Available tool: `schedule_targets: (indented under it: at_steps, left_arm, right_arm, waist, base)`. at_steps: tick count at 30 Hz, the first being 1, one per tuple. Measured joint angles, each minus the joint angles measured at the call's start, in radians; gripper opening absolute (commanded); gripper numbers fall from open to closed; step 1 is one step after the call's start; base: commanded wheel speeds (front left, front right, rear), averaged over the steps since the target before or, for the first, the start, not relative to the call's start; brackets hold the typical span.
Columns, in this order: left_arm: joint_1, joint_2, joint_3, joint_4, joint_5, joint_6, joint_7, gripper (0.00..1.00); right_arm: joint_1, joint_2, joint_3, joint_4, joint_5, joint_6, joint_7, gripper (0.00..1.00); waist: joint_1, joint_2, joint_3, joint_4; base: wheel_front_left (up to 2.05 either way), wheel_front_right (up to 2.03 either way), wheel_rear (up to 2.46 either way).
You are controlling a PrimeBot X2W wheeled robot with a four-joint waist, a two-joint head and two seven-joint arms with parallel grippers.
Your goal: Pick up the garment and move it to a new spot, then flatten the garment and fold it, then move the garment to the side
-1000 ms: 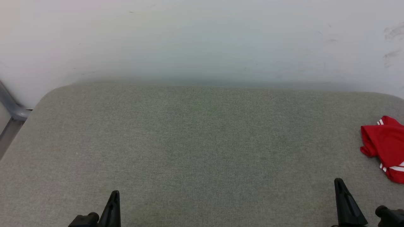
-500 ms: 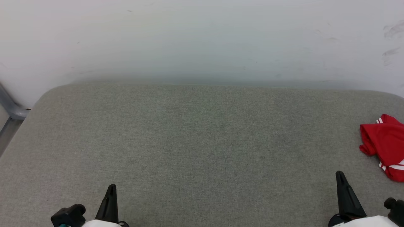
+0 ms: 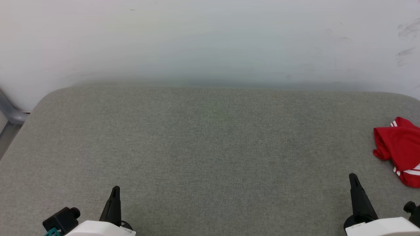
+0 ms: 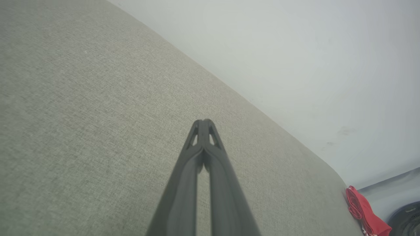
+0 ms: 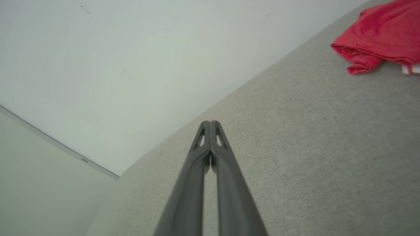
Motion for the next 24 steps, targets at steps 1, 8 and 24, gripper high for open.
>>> schedule_targets:
  at_steps: [1,8,24]
  left_arm:
    - [-0.001,0.000,0.002,0.002,-0.016,0.000,0.004,0.00]
    - [-0.021,-0.003,0.014,0.012,-0.113,-0.010,0.027,0.00]
    - [-0.061,-0.011,0.035,0.035,-0.316,-0.030,0.075,0.00]
  right_arm:
    - [0.000,0.000,-0.001,0.003,0.014,0.000,0.005,0.00]
    - [-0.023,-0.002,-0.001,0.015,0.110,0.000,0.026,0.00]
    - [-0.061,-0.004,-0.005,0.042,0.303,0.000,0.071,0.00]
  waist:
    - [0.0000,0.0000,0.000,0.000]
    - [0.0000,0.0000,0.003,-0.003]
    - [0.0000,0.0000,0.010,-0.008]
  base:
    - [0.00,0.00,0.00]
    - [0.00,0.00,0.00]
    - [0.00,0.00,0.00]
